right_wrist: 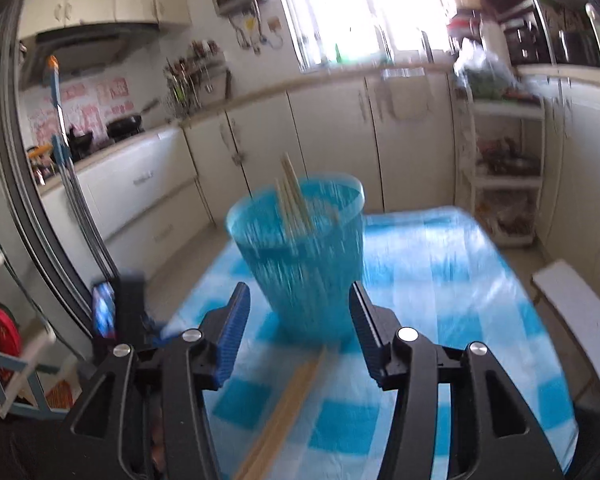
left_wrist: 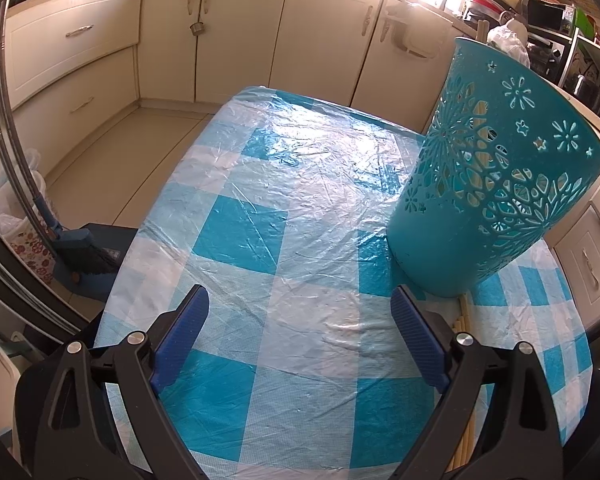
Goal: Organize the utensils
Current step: 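Move the right tool back to the chopsticks while the left tool approaches them, then lower the left tool onto a chopstick and close on it, then lift the chopstick with the left tool over the basket and open, then close the right tool on a chopstick beside the basket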
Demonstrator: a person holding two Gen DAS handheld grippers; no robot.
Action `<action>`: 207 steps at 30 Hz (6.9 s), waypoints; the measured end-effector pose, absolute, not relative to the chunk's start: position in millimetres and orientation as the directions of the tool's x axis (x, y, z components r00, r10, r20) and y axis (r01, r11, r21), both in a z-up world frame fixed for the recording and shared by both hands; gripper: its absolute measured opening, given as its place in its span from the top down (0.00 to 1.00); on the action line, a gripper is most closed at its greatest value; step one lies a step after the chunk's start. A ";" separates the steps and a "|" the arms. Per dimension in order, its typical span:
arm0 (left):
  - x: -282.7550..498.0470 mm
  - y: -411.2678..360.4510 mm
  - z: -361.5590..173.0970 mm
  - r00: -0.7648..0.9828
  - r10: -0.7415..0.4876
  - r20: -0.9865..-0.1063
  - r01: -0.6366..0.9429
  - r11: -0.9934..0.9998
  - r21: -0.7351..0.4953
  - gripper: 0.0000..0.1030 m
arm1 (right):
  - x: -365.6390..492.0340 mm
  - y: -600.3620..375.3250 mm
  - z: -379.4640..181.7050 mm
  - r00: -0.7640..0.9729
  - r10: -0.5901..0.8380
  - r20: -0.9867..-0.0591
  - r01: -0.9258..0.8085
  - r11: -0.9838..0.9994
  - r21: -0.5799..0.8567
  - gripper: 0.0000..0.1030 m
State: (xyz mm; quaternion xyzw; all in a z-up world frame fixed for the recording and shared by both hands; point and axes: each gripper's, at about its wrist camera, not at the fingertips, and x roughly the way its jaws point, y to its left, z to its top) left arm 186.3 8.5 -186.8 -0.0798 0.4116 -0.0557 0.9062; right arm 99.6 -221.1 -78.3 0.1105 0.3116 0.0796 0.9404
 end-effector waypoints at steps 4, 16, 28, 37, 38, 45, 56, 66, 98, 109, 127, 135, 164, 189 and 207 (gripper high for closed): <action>186.3 8.8 -187.0 0.655 -0.167 -0.737 0.036 0.981 -0.191 0.14 | 109.2 -217.9 -108.1 0.720 0.196 -0.666 -0.056 0.973 0.225 0.51; 186.1 8.9 -187.2 0.655 -0.169 -0.736 0.037 0.981 -0.192 0.14 | 127.0 -198.9 -152.7 0.613 0.201 -0.764 -0.082 0.978 0.192 0.74; 185.6 8.6 -187.1 0.656 -0.170 -0.735 0.037 0.980 -0.193 0.14 | 131.5 -195.0 -167.5 0.560 0.194 -0.806 -0.081 0.980 0.180 0.78; 186.1 8.7 -187.4 0.655 -0.170 -0.736 0.037 0.980 -0.194 0.13 | 133.4 -189.1 -168.9 0.553 0.182 -0.813 -0.105 0.983 0.149 0.86; 186.3 8.0 -187.4 0.655 -0.170 -0.736 0.037 0.980 -0.194 0.13 | 133.4 -189.2 -169.9 0.550 0.177 -0.816 -0.106 0.984 0.142 0.88; 186.2 6.1 -187.5 0.656 -0.172 -0.735 0.035 0.980 -0.198 0.13 | 118.5 -197.7 -167.6 0.535 0.179 -0.826 -0.144 0.982 0.119 0.91; 186.1 5.5 -187.4 0.653 -0.168 -0.738 0.036 0.981 -0.192 0.13 | 108.9 -218.2 -166.7 0.523 0.199 -0.829 -0.107 0.980 0.168 0.92; 161.8 -18.6 -177.6 0.652 -0.229 -0.723 0.186 0.972 -0.140 0.13 | 127.8 -227.2 -169.0 0.562 0.147 -0.814 -0.073 0.989 0.128 0.92; 145.5 -81.4 -189.4 0.497 -0.197 -0.845 0.361 0.933 -0.005 0.65 | 124.6 -260.5 -175.8 0.578 0.312 -0.754 -0.059 0.938 0.342 0.91; 154.0 -77.6 -189.0 0.473 -0.209 -0.856 0.334 0.942 -0.045 0.93 | 124.1 -263.0 -176.1 0.578 0.325 -0.749 -0.057 0.931 0.360 0.90; 162.5 -79.2 -189.7 0.465 -0.220 -0.858 0.374 0.927 -0.036 0.95 | 123.6 -269.6 -176.7 0.578 0.339 -0.742 -0.054 0.923 0.381 0.90; 156.7 -70.9 -189.3 0.475 -0.232 -0.849 0.365 0.930 -0.050 0.95 | 122.8 -267.3 -176.4 0.580 0.336 -0.742 -0.055 0.925 0.375 0.88; 142.8 -23.6 -10.2 0.584 -0.673 -0.454 0.531 0.740 -0.413 0.95 | 122.6 -269.2 -176.1 0.580 0.361 -0.730 -0.058 0.912 0.405 0.85; 204.0 -46.0 72.5 0.765 -0.539 -0.352 0.492 0.842 -0.219 0.95 | 122.5 -266.1 -175.6 0.575 0.390 -0.719 -0.095 0.905 0.415 0.74; 226.2 -31.6 -49.2 0.718 -0.388 -0.578 0.320 0.921 -0.220 0.62 | 120.1 -254.6 -169.6 0.580 0.335 -0.743 -0.103 0.934 0.341 0.71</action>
